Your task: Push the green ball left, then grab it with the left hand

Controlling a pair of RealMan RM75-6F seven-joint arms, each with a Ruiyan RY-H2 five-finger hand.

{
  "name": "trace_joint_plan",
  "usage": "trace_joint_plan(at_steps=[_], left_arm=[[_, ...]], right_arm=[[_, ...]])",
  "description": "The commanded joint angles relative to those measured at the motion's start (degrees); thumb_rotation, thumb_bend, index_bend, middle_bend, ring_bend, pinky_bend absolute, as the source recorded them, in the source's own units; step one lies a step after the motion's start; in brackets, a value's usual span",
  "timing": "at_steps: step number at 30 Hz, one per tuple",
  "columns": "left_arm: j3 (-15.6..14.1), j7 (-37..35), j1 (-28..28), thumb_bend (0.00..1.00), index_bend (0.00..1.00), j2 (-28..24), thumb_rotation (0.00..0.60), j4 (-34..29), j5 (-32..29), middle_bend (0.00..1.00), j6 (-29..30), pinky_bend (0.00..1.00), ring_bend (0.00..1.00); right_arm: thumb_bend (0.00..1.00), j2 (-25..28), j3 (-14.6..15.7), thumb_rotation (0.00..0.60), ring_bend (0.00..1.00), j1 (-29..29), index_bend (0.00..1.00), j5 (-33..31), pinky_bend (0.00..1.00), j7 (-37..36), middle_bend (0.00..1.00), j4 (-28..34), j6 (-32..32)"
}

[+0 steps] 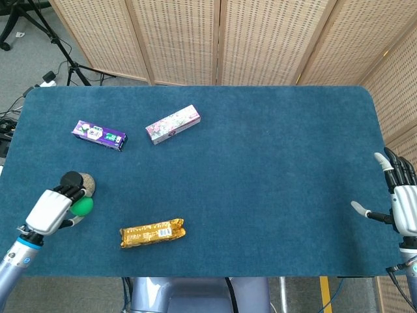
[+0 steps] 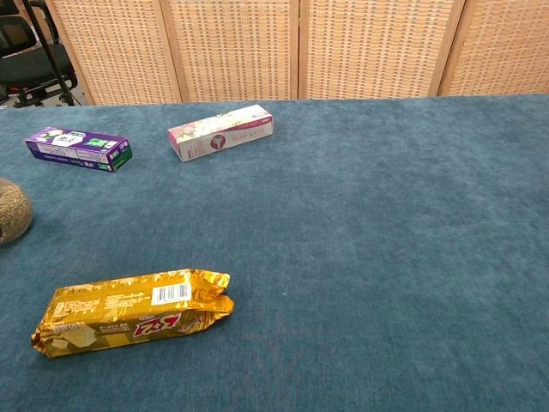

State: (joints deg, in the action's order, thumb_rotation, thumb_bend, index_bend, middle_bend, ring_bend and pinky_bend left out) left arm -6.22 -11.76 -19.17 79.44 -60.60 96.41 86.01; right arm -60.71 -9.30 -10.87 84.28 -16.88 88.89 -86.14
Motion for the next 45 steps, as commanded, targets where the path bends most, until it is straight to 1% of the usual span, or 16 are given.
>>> trace_joint_plan(at_steps=[1, 4, 10, 12, 17, 21, 27, 32, 36, 38, 41, 45], left_arm=[[-0.5, -4.3, 2.6, 0.27, 0.61, 4.5, 0.600, 7.9, 0.8, 0.47, 3.1, 0.56, 0.45], [-1.0, -5.0, 3.4, 0.27, 0.61, 6.4, 0.600, 12.4, 1.7, 0.47, 4.1, 0.56, 0.45], [-1.0, -5.3, 5.2, 0.26, 0.61, 9.3, 0.600, 19.0, 1.8, 0.47, 5.8, 0.56, 0.45], [-1.3, -5.9, 5.0, 0.25, 0.61, 10.2, 0.600, 21.5, 1.5, 0.47, 3.5, 0.56, 0.45], [-1.2, -7.4, 4.4, 0.24, 0.61, 11.5, 0.600, 24.3, 1.6, 0.47, 2.3, 0.56, 0.45], [-1.1, -7.8, 3.9, 0.22, 0.61, 12.0, 0.600, 25.0, 1.5, 0.47, 1.1, 0.56, 0.45], [-2.2, -6.9, 3.5, 0.16, 0.61, 11.9, 0.600, 24.5, 2.6, 0.47, 0.4, 0.56, 0.45], [-2.1, -6.4, 3.7, 0.13, 0.54, 11.7, 0.600, 23.9, 2.3, 0.42, -0.3, 0.56, 0.44], [-2.0, -6.3, 3.6, 0.10, 0.47, 11.6, 0.600, 23.6, 2.3, 0.36, -0.4, 0.56, 0.39], [-2.1, -6.3, 3.6, 0.06, 0.43, 11.5, 0.600, 23.5, 2.4, 0.32, -0.3, 0.56, 0.36], [-2.2, -6.5, 3.6, 0.02, 0.40, 11.3, 0.600, 23.2, 2.6, 0.30, -0.1, 0.56, 0.33], [-2.2, -6.5, 3.6, 0.02, 0.40, 11.1, 0.600, 23.0, 2.8, 0.29, 0.2, 0.56, 0.33]], right_arm=[[0.00, 0.0, 0.0, 0.600, 0.00, 0.0, 0.00, 0.0, 0.02, -0.1, 0.00, 0.0, 0.0], [0.00, 0.1, -0.1, 0.600, 0.00, 0.1, 0.00, 0.0, 0.02, -0.3, 0.00, 0.0, -0.1], [0.00, 0.2, -0.2, 0.600, 0.00, 0.2, 0.00, 0.1, 0.02, -0.6, 0.00, 0.1, 0.1], [0.00, 0.2, -0.1, 0.600, 0.00, 0.2, 0.00, 0.3, 0.02, -0.6, 0.00, 0.1, 0.2], [0.00, 0.2, -0.2, 0.600, 0.00, 0.3, 0.00, 0.2, 0.02, -0.5, 0.00, 0.2, 0.2], [0.00, 0.2, -0.3, 0.600, 0.00, 0.2, 0.00, 0.1, 0.02, -0.5, 0.00, 0.2, 0.5], [0.00, 0.3, -0.4, 0.600, 0.00, 0.4, 0.00, 0.0, 0.02, -0.7, 0.00, 0.3, 0.3], [0.00, 0.4, -0.5, 0.600, 0.00, 0.4, 0.00, 0.0, 0.02, -1.0, 0.00, 0.3, 0.6], [0.00, 0.5, -0.5, 0.600, 0.00, 0.5, 0.00, 0.0, 0.02, -1.1, 0.00, 0.3, 0.6], [0.00, 0.5, -0.5, 0.600, 0.00, 0.5, 0.00, -0.1, 0.02, -1.1, 0.00, 0.3, 0.5], [0.00, 0.5, -0.6, 0.600, 0.00, 0.5, 0.00, -0.1, 0.02, -1.1, 0.00, 0.3, 0.6], [0.00, 0.5, -0.6, 0.600, 0.00, 0.5, 0.00, -0.1, 0.02, -1.0, 0.00, 0.4, 0.7]])
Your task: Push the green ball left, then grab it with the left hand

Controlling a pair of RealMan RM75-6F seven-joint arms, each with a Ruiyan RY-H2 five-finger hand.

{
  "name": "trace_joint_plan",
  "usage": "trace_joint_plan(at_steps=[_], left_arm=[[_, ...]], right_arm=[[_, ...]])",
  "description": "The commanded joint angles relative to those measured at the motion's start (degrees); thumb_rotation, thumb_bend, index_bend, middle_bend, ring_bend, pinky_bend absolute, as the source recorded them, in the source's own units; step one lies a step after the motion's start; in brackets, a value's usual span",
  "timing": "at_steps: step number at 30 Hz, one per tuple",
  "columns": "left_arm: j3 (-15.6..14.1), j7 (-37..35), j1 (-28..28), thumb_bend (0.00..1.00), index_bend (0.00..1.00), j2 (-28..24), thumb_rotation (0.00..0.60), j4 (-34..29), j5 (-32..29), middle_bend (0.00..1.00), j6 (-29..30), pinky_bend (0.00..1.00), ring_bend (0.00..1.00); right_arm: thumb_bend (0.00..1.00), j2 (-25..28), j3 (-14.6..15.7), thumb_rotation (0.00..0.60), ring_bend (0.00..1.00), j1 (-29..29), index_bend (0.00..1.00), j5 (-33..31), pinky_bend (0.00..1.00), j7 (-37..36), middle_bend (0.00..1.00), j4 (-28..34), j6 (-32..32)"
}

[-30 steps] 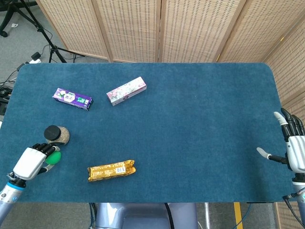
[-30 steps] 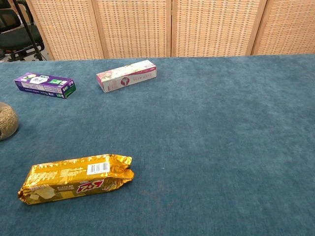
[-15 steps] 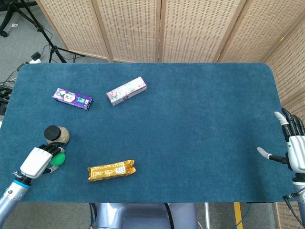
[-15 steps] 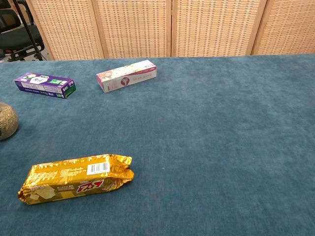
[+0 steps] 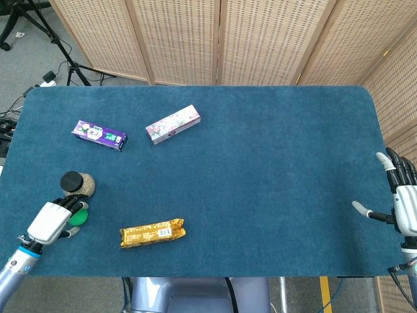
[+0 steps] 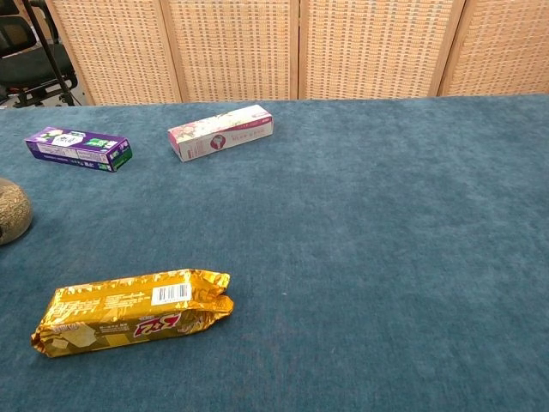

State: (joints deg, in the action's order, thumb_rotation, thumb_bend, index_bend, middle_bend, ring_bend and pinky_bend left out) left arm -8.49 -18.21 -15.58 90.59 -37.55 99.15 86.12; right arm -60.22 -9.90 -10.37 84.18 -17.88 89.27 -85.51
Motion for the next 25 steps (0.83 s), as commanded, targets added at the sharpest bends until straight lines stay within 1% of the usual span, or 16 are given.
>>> trace_joint_plan(at_steps=[1, 4, 9, 12, 14, 15, 17, 18, 19, 20, 21, 22, 23, 24, 25], left_arm=[[0.0, -0.2, 0.0, 0.02, 0.39, -0.1, 0.600, -0.2, 0.1, 0.29, 0.3, 0.56, 0.32], [0.0, -0.9, 0.2, 0.02, 0.39, -0.5, 0.600, -0.5, 0.4, 0.28, 1.6, 0.56, 0.32], [0.0, -1.6, 1.2, 0.01, 0.39, -1.7, 0.600, -1.2, 1.2, 0.28, 5.8, 0.56, 0.32], [-0.2, -3.0, 1.8, 0.01, 0.39, -3.3, 0.600, -2.7, 1.7, 0.28, 8.0, 0.56, 0.32], [-0.1, -4.5, 2.2, 0.01, 0.39, -4.3, 0.600, -3.6, 2.5, 0.28, 11.3, 0.56, 0.33], [0.3, -5.3, 2.6, 0.01, 0.39, -4.9, 0.600, -4.1, 3.0, 0.28, 14.1, 0.56, 0.33], [1.7, -7.1, 3.1, 0.01, 0.39, -5.9, 0.600, -5.3, 3.1, 0.28, 19.3, 0.56, 0.33], [2.7, -8.1, 3.3, 0.01, 0.39, -6.5, 0.600, -6.1, 2.8, 0.28, 21.8, 0.54, 0.31], [4.0, -8.8, 3.4, 0.00, 0.37, -7.2, 0.600, -7.2, 2.0, 0.25, 23.8, 0.45, 0.26], [4.8, -9.0, 3.6, 0.00, 0.30, -7.7, 0.600, -8.3, 1.3, 0.19, 24.5, 0.33, 0.18], [5.8, -8.9, 3.9, 0.00, 0.22, -9.0, 0.600, -10.6, -0.3, 0.13, 24.1, 0.22, 0.11], [6.1, -8.0, 4.4, 0.00, 0.10, -11.5, 0.600, -15.4, -2.3, 0.05, 21.4, 0.09, 0.03], [6.1, -6.7, 4.7, 0.00, 0.02, -13.9, 0.600, -20.3, -4.0, 0.00, 18.6, 0.02, 0.00], [5.9, -4.8, 5.0, 0.00, 0.00, -16.7, 0.600, -26.1, -5.8, 0.00, 15.7, 0.00, 0.00], [5.8, -1.4, 5.1, 0.00, 0.00, -20.7, 0.600, -34.4, -8.4, 0.00, 11.8, 0.00, 0.00]], right_arm=[[0.00, 0.0, 0.0, 0.600, 0.00, 0.0, 0.00, -0.1, 0.02, 0.1, 0.00, 0.0, 0.1], [0.00, 0.1, -0.1, 0.600, 0.00, 0.1, 0.00, -0.2, 0.02, 0.0, 0.00, 0.0, 0.1], [0.00, 0.2, -0.1, 0.600, 0.00, 0.1, 0.00, -0.3, 0.02, -0.4, 0.00, 0.2, 0.3], [0.00, 0.2, 0.0, 0.600, 0.00, 0.0, 0.00, 0.0, 0.02, -0.4, 0.00, 0.2, 0.4], [0.00, 0.3, 0.0, 0.600, 0.00, 0.1, 0.00, 0.1, 0.02, -0.4, 0.00, 0.3, 0.2], [0.00, 0.3, -0.1, 0.600, 0.00, 0.2, 0.00, 0.1, 0.02, -0.4, 0.00, 0.3, 0.0], [0.00, 0.3, -0.1, 0.600, 0.00, 0.2, 0.00, 0.1, 0.02, -0.3, 0.00, 0.4, 0.0], [0.00, 0.3, -0.1, 0.600, 0.00, 0.3, 0.00, 0.1, 0.01, -0.3, 0.00, 0.4, -0.1], [0.00, 0.3, -0.1, 0.600, 0.00, 0.3, 0.00, 0.1, 0.01, -0.2, 0.00, 0.4, -0.2], [0.00, 0.3, -0.1, 0.600, 0.00, 0.4, 0.00, 0.1, 0.00, 0.0, 0.00, 0.5, -0.3], [0.00, 0.3, -0.1, 0.600, 0.00, 0.4, 0.00, 0.0, 0.00, 0.3, 0.00, 0.6, -0.4], [0.00, 0.3, 0.0, 0.600, 0.00, 0.6, 0.00, 0.3, 0.00, 1.0, 0.00, 0.8, -0.7], [0.00, 0.2, 0.0, 0.600, 0.00, 0.7, 0.00, 0.5, 0.00, 1.5, 0.00, 0.9, -1.0], [0.00, 0.1, 0.1, 0.600, 0.00, 0.8, 0.00, 0.8, 0.00, 2.0, 0.00, 1.1, -1.4], [0.00, 0.0, 0.2, 0.600, 0.00, 0.9, 0.00, 1.2, 0.00, 2.9, 0.00, 1.2, -2.0]])
